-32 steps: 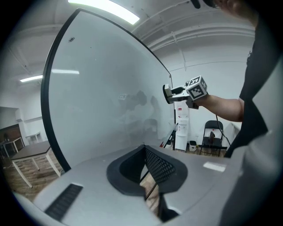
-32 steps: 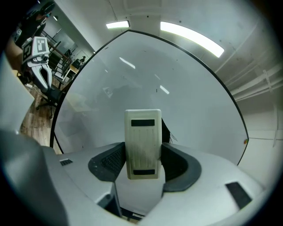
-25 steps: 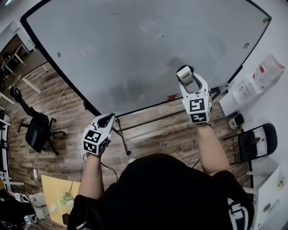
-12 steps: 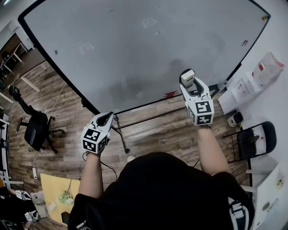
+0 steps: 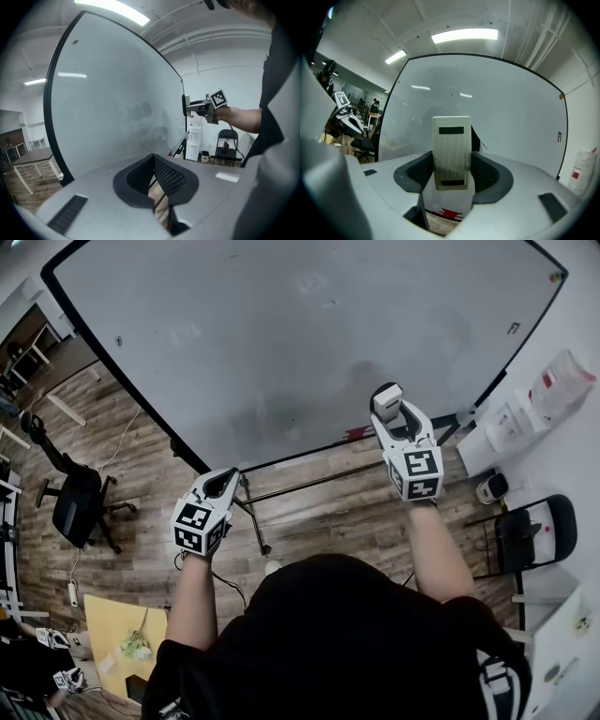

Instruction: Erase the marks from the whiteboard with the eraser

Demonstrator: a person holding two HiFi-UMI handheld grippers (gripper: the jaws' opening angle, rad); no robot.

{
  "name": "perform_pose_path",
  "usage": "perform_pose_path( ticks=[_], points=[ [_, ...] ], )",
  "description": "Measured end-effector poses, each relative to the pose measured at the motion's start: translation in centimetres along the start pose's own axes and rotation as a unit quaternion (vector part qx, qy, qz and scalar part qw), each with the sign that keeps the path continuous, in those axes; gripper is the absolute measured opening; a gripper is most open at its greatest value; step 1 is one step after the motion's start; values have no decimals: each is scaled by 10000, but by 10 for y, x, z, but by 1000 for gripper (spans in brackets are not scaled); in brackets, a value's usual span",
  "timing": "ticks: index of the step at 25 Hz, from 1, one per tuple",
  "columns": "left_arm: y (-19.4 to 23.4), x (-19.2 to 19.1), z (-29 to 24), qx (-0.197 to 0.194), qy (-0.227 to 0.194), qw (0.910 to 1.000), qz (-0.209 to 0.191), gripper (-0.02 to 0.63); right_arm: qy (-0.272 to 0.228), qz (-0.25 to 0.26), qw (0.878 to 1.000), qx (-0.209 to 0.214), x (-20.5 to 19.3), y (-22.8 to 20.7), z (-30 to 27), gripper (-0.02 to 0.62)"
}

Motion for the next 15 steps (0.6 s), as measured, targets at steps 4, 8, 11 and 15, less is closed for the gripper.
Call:
perform_pose_path(
  ticks=[4, 8, 11, 15],
  points=[
    [-5, 3, -2, -10, -45, 10000, -1, 11, 129, -239, 9996, 124, -7, 5, 0, 241],
    [-7, 4, -2, 1, -58, 10000, -10, 11, 155, -332, 9992, 146, -10, 5, 1, 241],
    [-8, 3, -1, 27, -60, 10000, -21, 11, 203, -422, 9987, 178, -13, 4, 1, 241],
    [-12, 3, 1, 53, -60, 10000, -22, 11, 260, -526, 9980, 237, -17, 5, 3, 241]
  ],
)
Point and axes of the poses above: the fingertips, and each gripper's own axes: z backward along the fingers, y to its left, x out of its top, the point moved 2 cm from there along z, backward along the fingers, and after that the axes turned 14 degrees about -x, right-handed, at the moved point
